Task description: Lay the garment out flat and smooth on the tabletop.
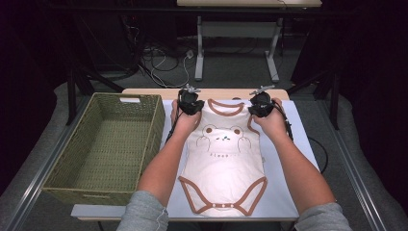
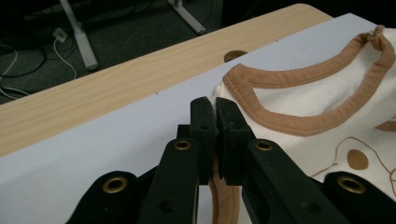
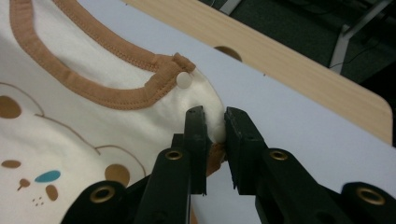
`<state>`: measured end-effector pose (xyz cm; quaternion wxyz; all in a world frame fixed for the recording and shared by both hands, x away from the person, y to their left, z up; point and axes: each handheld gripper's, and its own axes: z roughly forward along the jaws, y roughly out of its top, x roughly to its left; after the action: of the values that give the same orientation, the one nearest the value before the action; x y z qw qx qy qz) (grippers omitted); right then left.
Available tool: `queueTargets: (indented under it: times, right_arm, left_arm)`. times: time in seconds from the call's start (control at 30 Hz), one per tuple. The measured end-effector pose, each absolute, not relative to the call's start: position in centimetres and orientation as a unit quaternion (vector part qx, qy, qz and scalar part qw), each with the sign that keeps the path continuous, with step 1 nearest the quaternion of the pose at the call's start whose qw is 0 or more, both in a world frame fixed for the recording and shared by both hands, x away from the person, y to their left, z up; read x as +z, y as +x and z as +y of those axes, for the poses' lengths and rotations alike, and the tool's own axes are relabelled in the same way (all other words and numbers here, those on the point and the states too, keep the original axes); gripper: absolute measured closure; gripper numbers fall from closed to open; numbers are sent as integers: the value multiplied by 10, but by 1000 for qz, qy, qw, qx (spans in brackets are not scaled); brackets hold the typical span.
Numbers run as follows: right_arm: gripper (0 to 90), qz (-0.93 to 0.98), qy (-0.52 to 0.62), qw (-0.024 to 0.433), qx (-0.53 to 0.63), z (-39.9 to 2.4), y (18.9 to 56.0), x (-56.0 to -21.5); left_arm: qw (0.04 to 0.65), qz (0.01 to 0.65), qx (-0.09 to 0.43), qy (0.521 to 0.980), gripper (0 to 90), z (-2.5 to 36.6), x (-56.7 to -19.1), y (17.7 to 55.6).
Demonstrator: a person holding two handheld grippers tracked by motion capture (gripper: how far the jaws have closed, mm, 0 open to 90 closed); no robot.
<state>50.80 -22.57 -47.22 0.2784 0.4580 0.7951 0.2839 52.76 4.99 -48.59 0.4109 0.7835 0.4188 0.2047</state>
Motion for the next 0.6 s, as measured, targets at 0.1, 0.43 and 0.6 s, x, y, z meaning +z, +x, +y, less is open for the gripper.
queueTargets:
  times: [0.1,0.43,0.6]
  right_arm:
    - [790,794,452,295,279,-222,512,-468]
    - [788,799,427,335,257,-212,522,-485]
    - [787,794,430,342,261,-207,525,-493]
  left_arm:
    - [420,429,208,772,865,48,-489,528]
    - [415,454,239,751,864,37,-504,525]
    - [415,460,242,747,862,33,-511,523]
